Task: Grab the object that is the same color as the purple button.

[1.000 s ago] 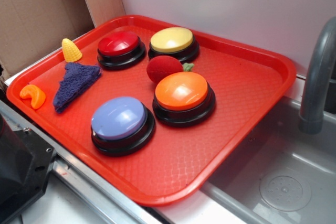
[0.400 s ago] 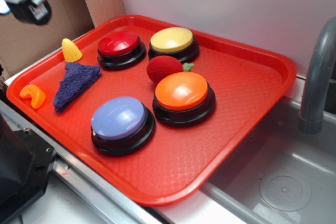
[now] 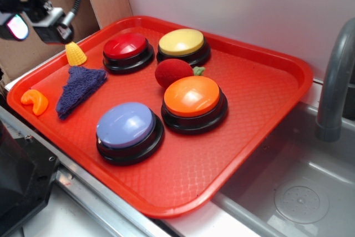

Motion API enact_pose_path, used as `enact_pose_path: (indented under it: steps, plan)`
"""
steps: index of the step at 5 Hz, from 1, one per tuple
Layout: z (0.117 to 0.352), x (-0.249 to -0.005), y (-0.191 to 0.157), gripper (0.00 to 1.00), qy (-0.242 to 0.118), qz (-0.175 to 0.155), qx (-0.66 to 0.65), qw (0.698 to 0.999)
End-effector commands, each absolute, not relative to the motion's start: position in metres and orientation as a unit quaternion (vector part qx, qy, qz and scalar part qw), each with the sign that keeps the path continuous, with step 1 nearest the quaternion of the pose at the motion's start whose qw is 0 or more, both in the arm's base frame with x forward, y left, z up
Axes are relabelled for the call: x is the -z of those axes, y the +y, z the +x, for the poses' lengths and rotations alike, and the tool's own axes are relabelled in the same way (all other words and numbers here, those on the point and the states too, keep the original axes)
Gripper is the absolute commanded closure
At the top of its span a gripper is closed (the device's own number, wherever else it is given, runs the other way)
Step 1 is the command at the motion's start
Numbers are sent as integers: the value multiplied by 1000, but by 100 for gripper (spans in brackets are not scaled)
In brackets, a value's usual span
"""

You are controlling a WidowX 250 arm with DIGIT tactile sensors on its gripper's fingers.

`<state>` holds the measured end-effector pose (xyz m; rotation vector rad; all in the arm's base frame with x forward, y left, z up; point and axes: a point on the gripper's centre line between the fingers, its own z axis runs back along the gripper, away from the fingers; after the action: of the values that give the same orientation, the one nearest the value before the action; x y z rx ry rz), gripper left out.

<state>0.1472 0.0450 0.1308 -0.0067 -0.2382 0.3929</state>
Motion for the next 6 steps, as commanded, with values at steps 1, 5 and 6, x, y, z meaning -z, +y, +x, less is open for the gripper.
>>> enact_pose_path:
  steps: [1,5,6]
  plan:
    - [162,-92,62,0,-122,23,-228,966]
    - [173,-34,80,0,-106,7,-268,958]
    - [174,-23,83,0,-100,-7,-268,958]
